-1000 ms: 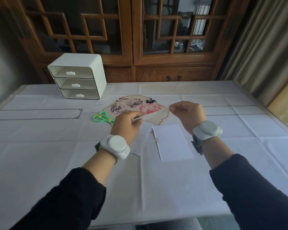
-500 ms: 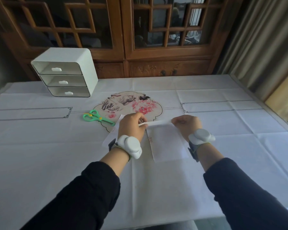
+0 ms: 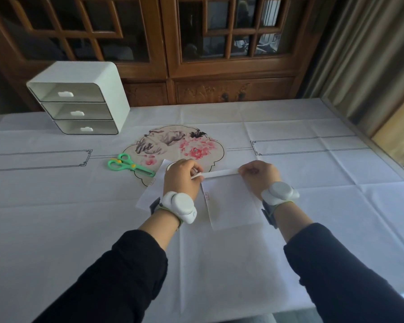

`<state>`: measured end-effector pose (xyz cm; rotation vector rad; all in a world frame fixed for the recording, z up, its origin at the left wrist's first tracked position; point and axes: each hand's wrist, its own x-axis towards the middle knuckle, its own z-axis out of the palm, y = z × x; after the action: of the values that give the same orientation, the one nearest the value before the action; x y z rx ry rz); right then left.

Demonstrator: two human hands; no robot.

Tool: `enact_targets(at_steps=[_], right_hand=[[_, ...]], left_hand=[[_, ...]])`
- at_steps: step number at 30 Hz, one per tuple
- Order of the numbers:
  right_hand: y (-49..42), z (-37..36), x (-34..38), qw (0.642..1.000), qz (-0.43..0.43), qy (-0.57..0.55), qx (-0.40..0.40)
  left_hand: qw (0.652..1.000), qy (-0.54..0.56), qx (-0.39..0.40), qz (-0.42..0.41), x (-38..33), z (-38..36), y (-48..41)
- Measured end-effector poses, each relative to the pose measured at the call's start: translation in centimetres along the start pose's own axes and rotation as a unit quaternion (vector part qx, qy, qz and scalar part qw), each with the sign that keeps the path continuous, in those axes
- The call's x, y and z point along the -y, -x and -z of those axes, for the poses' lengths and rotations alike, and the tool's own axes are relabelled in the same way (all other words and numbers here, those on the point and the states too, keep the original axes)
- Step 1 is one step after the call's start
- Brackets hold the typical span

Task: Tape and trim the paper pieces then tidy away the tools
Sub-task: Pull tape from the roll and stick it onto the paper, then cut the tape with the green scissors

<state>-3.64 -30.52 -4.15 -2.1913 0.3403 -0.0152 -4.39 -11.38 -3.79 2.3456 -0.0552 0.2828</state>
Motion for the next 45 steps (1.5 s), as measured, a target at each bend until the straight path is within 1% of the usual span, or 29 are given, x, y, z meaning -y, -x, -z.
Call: enact_targets(at_steps=[6, 8, 14, 18, 20, 22, 24, 27, 29, 32, 35, 37, 40, 45], right_hand=[[0.7, 0.0, 2.6, 0.996, 0.076, -0.046, -0.033], [0.9, -0.2, 3.7, 0.992, 0.094, -0.079, -0.036], [1.9, -1.7, 7.9, 0.977, 0.151, -0.148, -0.013], [2.8, -3.6, 10.5, 0.969, 0.194, -0.15, 0.001], [3.1, -5.0, 11.9, 0.965, 0.197, -0.17, 0.02], [3.4, -6.5, 13.2, 0.968, 0.179, -0.173, 0.031], [3.3, -8.1, 13.7, 0.976, 0.169, -0.135, 0.035], [3.4, -11.5, 13.9, 0.977, 0.191, -0.038, 0.089], [3.3, -13.9, 14.2, 0.968, 0.212, 0.041, 0.125], [2.8, -17.0, 15.8, 0.943, 0.239, 0.164, 0.161], [2.3, -18.9, 17.3, 0.926, 0.256, 0.229, 0.157], [1.7, -20.1, 18.2, 0.918, 0.252, 0.263, 0.156], [1.2, -21.5, 18.7, 0.896, 0.249, 0.33, 0.161], [1.2, -22.3, 18.1, 0.902, 0.258, 0.325, 0.119]], left_hand=[[0.999, -0.015, -0.017, -0.041, -0.7, 1.9, 0.1], [0.998, -0.026, -0.026, -0.041, -1.0, 2.7, 0.0], [0.999, 0.014, -0.042, 0.01, 0.0, 6.9, 0.8], [0.995, 0.043, -0.076, 0.038, 1.7, 9.5, 1.7], [0.993, 0.048, -0.088, 0.06, 2.9, 11.0, 2.0], [0.989, 0.06, -0.102, 0.09, 4.4, 12.6, 2.2], [0.983, 0.083, -0.12, 0.109, 5.5, 13.7, 2.3], [0.976, 0.093, -0.153, 0.12, 7.0, 15.4, 2.4], [0.974, 0.098, -0.166, 0.123, 7.8, 16.2, 2.2], [0.971, 0.096, -0.18, 0.125, 8.9, 17.3, 2.0], [0.97, 0.098, -0.186, 0.124, 9.4, 17.7, 2.1], [0.968, 0.1, -0.188, 0.134, 10.0, 17.8, 2.0], [0.967, 0.106, -0.183, 0.141, 10.7, 17.8, 1.7], [0.968, 0.119, -0.169, 0.144, 11.6, 17.3, 1.4]])
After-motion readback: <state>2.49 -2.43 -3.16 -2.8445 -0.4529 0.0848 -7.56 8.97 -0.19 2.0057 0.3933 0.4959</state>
